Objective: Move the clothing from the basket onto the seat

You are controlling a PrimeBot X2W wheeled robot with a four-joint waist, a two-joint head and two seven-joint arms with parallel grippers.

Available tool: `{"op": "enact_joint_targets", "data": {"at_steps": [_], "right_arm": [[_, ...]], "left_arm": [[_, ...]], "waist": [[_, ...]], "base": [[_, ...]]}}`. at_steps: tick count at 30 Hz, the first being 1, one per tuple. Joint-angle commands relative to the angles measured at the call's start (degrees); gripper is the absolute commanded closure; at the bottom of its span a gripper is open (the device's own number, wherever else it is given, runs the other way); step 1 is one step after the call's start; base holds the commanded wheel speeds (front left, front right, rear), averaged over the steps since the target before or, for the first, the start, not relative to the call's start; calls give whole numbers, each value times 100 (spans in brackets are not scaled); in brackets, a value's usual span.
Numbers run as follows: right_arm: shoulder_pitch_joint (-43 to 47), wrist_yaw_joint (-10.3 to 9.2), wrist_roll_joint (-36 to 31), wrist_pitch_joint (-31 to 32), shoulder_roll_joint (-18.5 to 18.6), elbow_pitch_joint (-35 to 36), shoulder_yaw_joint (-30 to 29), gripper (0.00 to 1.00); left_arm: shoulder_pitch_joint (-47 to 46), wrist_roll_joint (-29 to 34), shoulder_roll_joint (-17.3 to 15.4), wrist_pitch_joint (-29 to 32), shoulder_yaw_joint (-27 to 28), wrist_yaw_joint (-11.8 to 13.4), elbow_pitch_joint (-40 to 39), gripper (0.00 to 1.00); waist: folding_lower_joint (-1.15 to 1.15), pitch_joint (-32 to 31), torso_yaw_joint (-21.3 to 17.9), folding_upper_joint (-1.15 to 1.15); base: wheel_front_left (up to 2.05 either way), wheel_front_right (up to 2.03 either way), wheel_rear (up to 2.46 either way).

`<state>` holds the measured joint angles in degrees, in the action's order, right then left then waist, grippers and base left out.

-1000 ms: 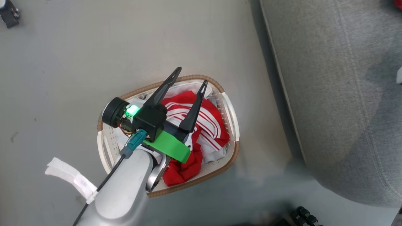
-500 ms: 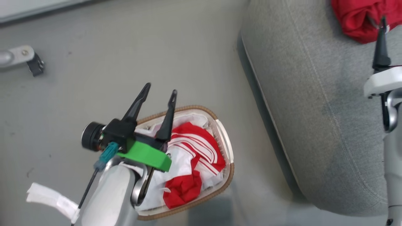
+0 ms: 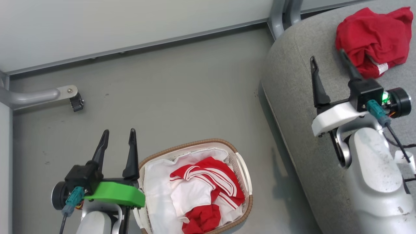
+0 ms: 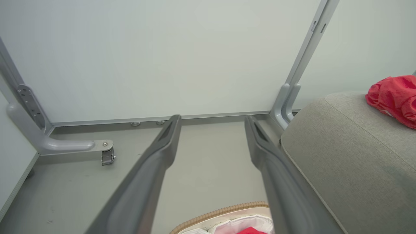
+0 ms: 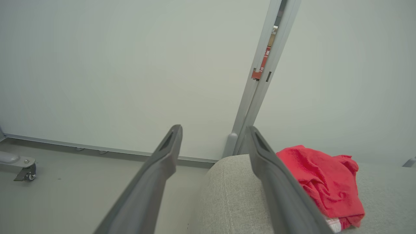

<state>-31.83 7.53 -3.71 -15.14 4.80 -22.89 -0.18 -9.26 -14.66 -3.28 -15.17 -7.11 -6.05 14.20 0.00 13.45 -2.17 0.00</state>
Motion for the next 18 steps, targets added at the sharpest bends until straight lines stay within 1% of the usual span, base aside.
{"op": "enact_joint_targets", "data": {"at_steps": [1, 6, 9, 13, 18], "right_arm": [[218, -8, 92, -2, -48, 54, 40, 0], [817, -8, 367, -2, -169, 196, 279, 0], [1220, -8, 634, -2, -184, 348, 611, 0], [1658, -8, 950, -2, -178, 492, 764, 0], [2053, -8, 1053, -2, -175, 592, 899, 0]], "left_arm": [[194, -82, 8, 3, 125, 32, -29, 0], [588, -103, 33, 3, 354, 30, -9, 0], [791, -214, 37, 2, 432, 40, -16, 0], [1004, -354, 38, 3, 437, 58, -6, 0], [1174, -429, 37, 3, 429, 104, -3, 0]], "waist": [[0, -350, 230, 0], [0, -594, 321, 0], [0, -732, 357, 0], [0, -893, 382, 0], [0, -1052, 373, 0]], "base": [[0, 0, 0], [0, 0, 0], [0, 0, 0], [0, 0, 0], [0, 0, 0]]}}
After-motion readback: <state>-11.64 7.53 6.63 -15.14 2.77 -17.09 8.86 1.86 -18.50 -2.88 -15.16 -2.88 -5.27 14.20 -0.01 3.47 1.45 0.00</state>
